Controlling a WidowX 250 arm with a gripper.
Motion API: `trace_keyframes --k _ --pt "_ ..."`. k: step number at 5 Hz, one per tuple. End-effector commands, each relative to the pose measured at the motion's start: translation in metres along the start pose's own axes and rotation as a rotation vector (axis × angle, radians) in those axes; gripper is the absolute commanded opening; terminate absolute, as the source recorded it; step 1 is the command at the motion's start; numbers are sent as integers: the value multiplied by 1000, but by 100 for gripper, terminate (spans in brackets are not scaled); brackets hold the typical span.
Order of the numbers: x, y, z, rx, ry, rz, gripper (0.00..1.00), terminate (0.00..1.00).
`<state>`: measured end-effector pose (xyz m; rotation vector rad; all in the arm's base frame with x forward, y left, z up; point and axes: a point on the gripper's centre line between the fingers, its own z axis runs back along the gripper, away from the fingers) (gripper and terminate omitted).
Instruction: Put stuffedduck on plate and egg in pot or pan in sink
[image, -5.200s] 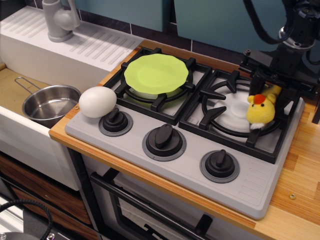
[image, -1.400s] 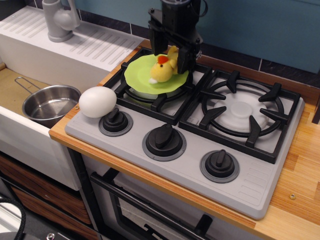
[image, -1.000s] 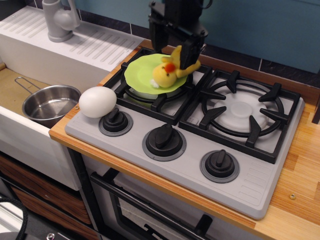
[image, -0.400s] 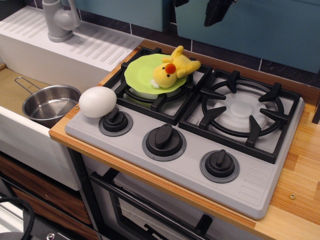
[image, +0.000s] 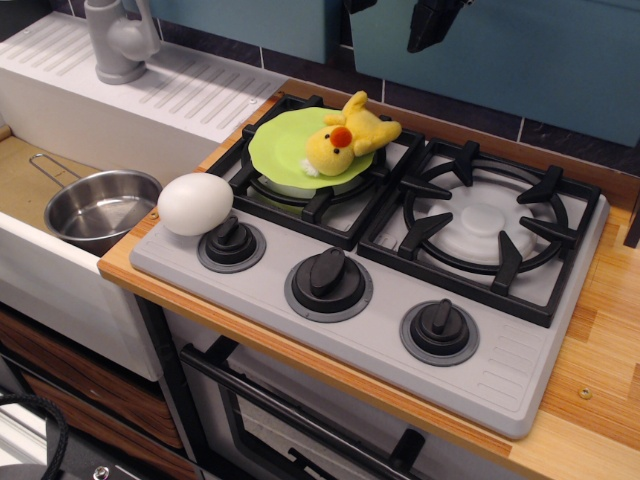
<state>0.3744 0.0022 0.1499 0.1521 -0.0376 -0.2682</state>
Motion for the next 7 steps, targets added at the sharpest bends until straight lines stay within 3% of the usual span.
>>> trace_keyframes --k 1,2,4,6,7 --pt "-39 13 18 41 -80 -38 100 0" --pt "-72 28 15 45 -127 -53 100 0" --pt "-99 38 -18 73 -270 -39 100 0" --pt "-105 48 -45 120 -304 -18 100 0" --pt "-108 52 -46 158 -275 18 100 0"
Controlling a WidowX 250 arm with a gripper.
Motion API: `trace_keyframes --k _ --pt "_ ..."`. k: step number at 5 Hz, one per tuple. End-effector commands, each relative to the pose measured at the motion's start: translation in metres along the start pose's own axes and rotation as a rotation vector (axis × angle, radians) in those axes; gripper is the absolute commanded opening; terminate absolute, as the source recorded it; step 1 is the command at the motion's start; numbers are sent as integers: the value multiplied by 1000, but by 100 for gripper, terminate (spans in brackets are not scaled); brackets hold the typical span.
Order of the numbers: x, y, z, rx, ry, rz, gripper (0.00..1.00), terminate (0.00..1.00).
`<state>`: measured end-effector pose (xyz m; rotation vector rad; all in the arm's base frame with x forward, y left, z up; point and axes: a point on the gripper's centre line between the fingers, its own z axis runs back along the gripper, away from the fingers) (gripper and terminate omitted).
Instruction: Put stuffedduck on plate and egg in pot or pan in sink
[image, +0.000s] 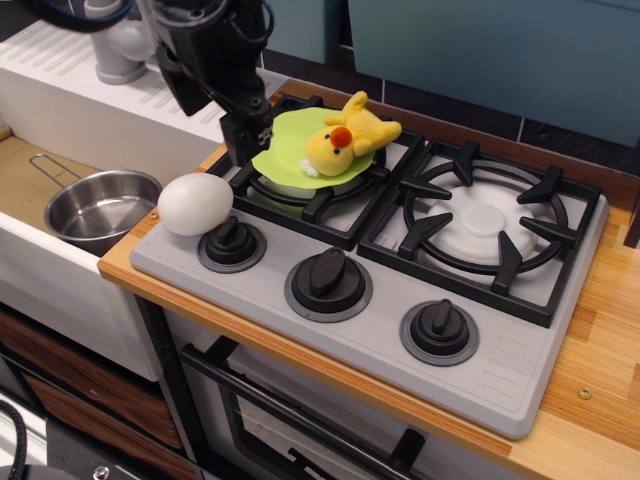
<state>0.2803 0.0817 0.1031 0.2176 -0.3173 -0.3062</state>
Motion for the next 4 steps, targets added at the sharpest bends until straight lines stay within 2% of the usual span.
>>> trace_keyframes --k 1,2,3,4 --pt "3 12 1 50 79 87 100 0" --pt "2 11 -7 28 119 125 100 0" --pt "-2 8 -21 -4 124 151 100 0" --pt "-7 8 -31 2 103 147 100 0"
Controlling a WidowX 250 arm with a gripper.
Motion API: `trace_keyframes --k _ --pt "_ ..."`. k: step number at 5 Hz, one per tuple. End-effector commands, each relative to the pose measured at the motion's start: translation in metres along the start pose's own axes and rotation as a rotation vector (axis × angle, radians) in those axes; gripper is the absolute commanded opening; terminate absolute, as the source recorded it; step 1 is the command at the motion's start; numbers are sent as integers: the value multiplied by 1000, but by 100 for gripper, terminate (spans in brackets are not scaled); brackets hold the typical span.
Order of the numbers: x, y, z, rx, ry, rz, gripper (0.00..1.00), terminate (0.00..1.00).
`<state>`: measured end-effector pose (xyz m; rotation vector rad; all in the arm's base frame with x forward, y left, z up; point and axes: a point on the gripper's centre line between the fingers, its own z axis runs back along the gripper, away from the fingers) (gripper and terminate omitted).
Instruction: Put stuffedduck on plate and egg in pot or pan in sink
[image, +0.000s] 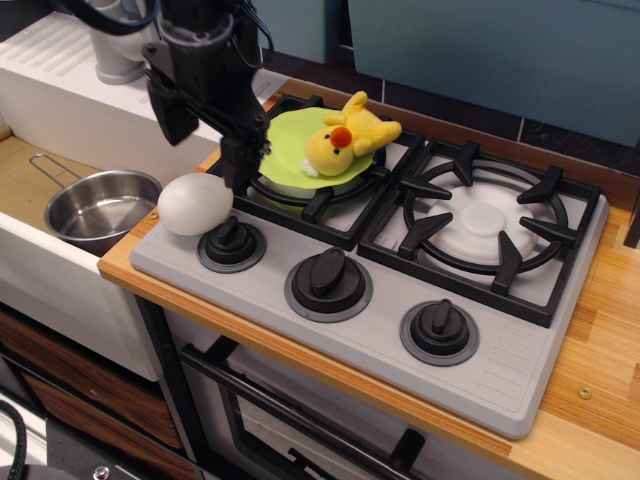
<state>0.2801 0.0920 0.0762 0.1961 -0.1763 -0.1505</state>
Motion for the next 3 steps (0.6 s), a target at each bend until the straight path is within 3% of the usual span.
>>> trace_keyframes --k 1,3 --pt "1 11 -10 13 -58 -2 100 0" --pt "-5 21 -16 31 -63 -14 100 0"
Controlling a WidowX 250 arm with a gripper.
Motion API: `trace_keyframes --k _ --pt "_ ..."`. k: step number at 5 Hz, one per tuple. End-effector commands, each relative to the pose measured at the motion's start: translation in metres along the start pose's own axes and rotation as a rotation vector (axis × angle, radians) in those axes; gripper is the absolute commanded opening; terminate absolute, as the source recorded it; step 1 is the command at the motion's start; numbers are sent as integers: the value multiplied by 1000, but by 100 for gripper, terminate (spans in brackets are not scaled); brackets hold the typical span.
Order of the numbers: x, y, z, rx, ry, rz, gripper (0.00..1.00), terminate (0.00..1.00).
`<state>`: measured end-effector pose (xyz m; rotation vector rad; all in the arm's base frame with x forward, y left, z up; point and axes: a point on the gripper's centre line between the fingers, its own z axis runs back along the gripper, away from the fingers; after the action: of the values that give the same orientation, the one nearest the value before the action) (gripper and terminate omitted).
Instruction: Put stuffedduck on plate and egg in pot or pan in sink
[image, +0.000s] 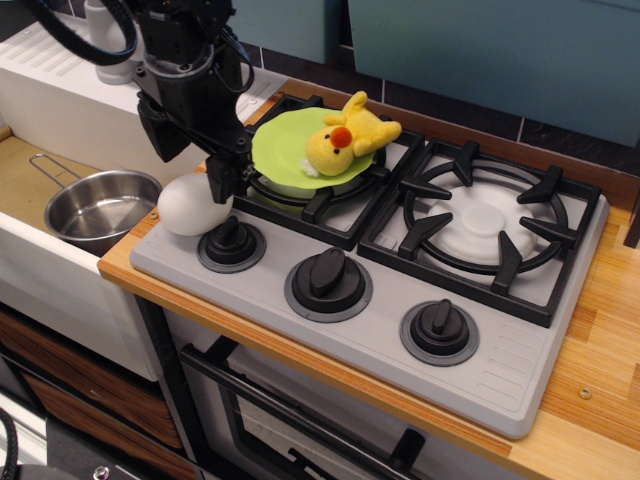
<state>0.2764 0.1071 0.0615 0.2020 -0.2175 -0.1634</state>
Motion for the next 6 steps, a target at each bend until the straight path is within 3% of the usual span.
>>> trace_keyframes --k 1,3,4,6 --pt "0 11 -14 12 -39 -11 100 0" --pt "0 6 -19 -18 -26 -1 100 0" --pt "0 2 -19 -11 0 16 0 0" --pt "0 6 -7 -41 9 -1 0 0"
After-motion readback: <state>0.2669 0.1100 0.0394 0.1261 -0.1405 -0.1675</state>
